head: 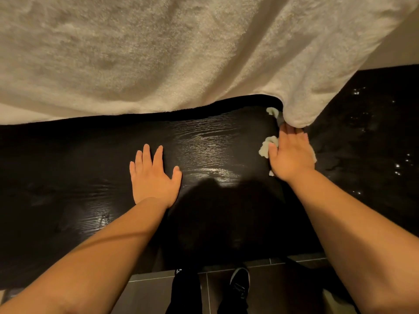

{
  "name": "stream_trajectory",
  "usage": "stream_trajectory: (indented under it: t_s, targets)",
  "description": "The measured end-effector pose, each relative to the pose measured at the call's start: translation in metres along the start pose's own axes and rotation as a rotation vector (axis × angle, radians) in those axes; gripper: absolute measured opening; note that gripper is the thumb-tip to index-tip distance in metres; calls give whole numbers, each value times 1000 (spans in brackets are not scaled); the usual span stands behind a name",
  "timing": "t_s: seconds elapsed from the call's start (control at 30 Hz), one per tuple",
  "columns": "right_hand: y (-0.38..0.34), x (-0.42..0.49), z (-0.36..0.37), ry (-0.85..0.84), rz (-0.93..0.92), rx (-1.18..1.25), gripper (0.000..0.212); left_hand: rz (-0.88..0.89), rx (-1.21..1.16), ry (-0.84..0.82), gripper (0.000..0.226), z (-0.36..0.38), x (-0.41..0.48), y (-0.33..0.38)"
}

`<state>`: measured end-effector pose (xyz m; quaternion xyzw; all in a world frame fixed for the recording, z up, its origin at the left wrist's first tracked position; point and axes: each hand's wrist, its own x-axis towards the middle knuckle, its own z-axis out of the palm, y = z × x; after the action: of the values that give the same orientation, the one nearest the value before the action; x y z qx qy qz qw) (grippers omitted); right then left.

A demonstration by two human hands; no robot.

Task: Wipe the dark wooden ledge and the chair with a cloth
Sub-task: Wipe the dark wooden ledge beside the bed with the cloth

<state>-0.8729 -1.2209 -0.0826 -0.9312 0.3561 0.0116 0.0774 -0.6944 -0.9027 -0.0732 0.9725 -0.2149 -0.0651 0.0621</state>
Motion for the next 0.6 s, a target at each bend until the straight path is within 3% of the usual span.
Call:
stream_trajectory:
  t_s: [0.07,0.17,0.3,0.47,0.53,0.6]
  targets:
    - [-20,-28,5,0,-5,6,69,5,-13,1,74,-1,-1,1]
    - [-38,-91,8,-40,-174,7,69,0,-10,9,71,-1,-3,1]
    - [-7,-114,4,-90,-357,22,72,5,5,-4,69,-3,-5,5]
    - [44,-56,4,-66,-2,-39,75,-4,63,-12,68,-4,-7,11]
    - [33,-67,6,-41,42,-15,74,-9,73,-36,67,-4,-9,16]
    - [17,-103,11,5,-25,-25,75,-6,60,-56,67,-6,-15,22]
